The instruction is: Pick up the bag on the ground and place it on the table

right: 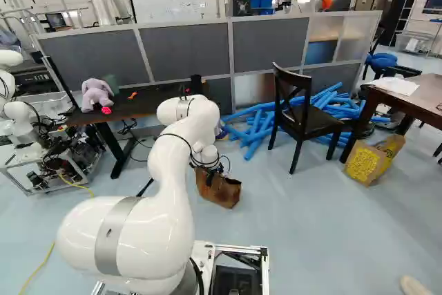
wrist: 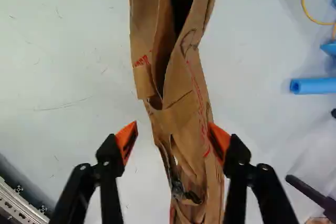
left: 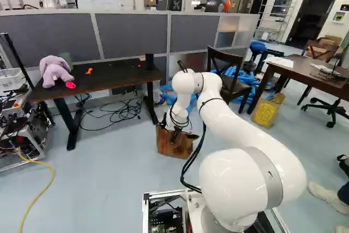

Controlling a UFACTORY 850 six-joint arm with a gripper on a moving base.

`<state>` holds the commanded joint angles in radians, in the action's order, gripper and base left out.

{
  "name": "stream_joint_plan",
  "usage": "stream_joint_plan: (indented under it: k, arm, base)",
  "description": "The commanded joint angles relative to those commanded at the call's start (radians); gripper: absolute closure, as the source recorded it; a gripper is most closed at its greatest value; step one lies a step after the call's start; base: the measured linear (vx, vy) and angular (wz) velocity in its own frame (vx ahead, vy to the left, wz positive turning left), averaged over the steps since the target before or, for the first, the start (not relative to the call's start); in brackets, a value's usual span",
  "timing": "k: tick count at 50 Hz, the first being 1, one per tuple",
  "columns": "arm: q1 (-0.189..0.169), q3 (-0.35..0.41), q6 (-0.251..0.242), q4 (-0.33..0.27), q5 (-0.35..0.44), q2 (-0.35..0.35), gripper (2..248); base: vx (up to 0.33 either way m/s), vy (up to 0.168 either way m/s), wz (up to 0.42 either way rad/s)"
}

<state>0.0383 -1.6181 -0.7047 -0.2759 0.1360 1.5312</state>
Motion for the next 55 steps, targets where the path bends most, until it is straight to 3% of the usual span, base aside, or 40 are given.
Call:
stream_joint_plan:
  k: [1,2,6,7,12,13,17,18,22,23,34,55]
  arm:
    - [0.0,0.0,0.0,0.0,0.0,0.0,50]
    - [0.0,-0.001,0.0,0.0,0.0,0.001,88]
    - [0.0,-0.001,0.0,0.0,0.0,0.001,88]
    - [0.0,-0.001,0.0,0.0,0.0,0.001,125]
    - [0.0,-0.001,0.0,0.0,0.0,0.001,125]
    - [0.0,-0.001,0.0,0.0,0.0,0.001,163]
    - [0.0,-0.001,0.0,0.0,0.0,0.001,163]
    - [0.0,-0.001,0.0,0.0,0.0,0.001,201]
    - [0.0,-0.001,0.0,0.0,0.0,0.001,201]
    - [0.0,-0.001,0.0,0.0,0.0,0.001,229]
    - [0.0,0.005,0.0,0.0,0.0,-0.005,229]
    - [0.0,0.074,0.0,0.0,0.0,-0.078,229]
  base:
    - [0.0,0.0,0.0]
    - [0.0,0.0,0.0]
    - [0.0,0.0,0.0]
    - [0.0,0.0,0.0]
    - [0.0,0.0,0.0]
    - [0.0,0.0,0.0]
    - [0.0,0.0,0.0]
    - [0.0,0.0,0.0]
    - [0.0,0.0,0.0]
    - [0.0,0.0,0.0]
    - [0.0,0.0,0.0]
    - [0.0,0.0,0.0]
